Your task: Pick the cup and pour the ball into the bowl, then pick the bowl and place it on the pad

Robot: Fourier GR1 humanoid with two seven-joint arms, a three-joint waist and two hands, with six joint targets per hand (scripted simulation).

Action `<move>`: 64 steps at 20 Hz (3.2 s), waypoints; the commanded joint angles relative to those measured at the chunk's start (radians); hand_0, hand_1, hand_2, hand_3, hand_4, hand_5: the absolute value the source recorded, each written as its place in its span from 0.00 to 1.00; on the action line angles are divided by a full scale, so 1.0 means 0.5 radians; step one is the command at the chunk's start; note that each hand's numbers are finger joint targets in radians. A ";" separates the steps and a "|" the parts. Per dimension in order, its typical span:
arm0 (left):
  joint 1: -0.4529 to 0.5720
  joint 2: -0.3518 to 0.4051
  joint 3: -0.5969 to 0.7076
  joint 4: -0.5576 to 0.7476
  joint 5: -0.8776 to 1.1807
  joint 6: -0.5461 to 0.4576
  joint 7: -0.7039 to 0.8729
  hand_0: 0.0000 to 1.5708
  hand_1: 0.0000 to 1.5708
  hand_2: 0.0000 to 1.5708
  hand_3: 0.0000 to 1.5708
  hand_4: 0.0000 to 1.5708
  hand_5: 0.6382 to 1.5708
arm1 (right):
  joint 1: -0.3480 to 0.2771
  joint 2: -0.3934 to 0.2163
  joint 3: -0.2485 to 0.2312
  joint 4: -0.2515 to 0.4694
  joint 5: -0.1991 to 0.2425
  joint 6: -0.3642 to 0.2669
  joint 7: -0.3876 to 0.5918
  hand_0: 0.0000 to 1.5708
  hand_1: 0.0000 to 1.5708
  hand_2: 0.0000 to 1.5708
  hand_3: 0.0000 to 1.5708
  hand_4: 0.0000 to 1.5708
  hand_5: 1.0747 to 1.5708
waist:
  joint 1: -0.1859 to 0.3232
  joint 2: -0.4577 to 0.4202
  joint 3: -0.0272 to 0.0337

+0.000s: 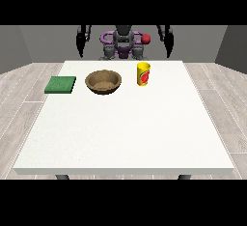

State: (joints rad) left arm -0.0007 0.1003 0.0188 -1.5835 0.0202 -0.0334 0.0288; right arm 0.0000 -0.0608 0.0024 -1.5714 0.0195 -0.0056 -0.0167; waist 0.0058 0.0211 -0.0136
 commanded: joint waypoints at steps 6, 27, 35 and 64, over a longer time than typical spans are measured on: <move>-0.049 0.089 0.016 -0.226 0.022 -0.018 0.197 0.00 0.00 0.00 0.00 0.00 0.99 | -0.012 -0.097 -0.032 -0.211 -0.009 0.008 0.216 0.00 0.00 0.00 0.00 0.00 1.00 | -0.029 -0.570 0.023; -0.336 -0.003 0.338 0.321 0.161 -0.055 -0.755 0.00 0.00 0.00 0.00 0.00 0.95 | -0.161 -0.332 -0.512 -0.023 -0.486 0.511 -0.209 0.00 0.00 0.00 0.00 0.00 1.00 | -0.146 0.242 0.027; -0.538 -0.188 0.273 0.835 -0.041 0.214 -1.167 0.00 0.00 0.00 0.00 0.00 0.94 | -0.295 -0.404 -0.533 0.064 -0.461 0.589 -0.321 0.00 0.00 0.00 0.00 0.00 1.00 | -0.235 0.367 0.027; -0.961 -0.196 0.285 1.904 -0.315 0.956 -1.937 0.84 0.84 1.00 1.00 0.94 0.66 | -0.499 -0.541 -0.647 0.390 -0.490 0.712 -0.483 0.00 0.00 0.00 0.00 0.00 1.00 | -0.355 0.566 0.028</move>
State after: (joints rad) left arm -0.4614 0.0443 0.1997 -0.6787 -0.0887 0.3573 -0.9575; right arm -0.2086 -0.2890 -0.2802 -1.4377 -0.2126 0.3400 -0.2529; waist -0.1787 0.2747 0.0204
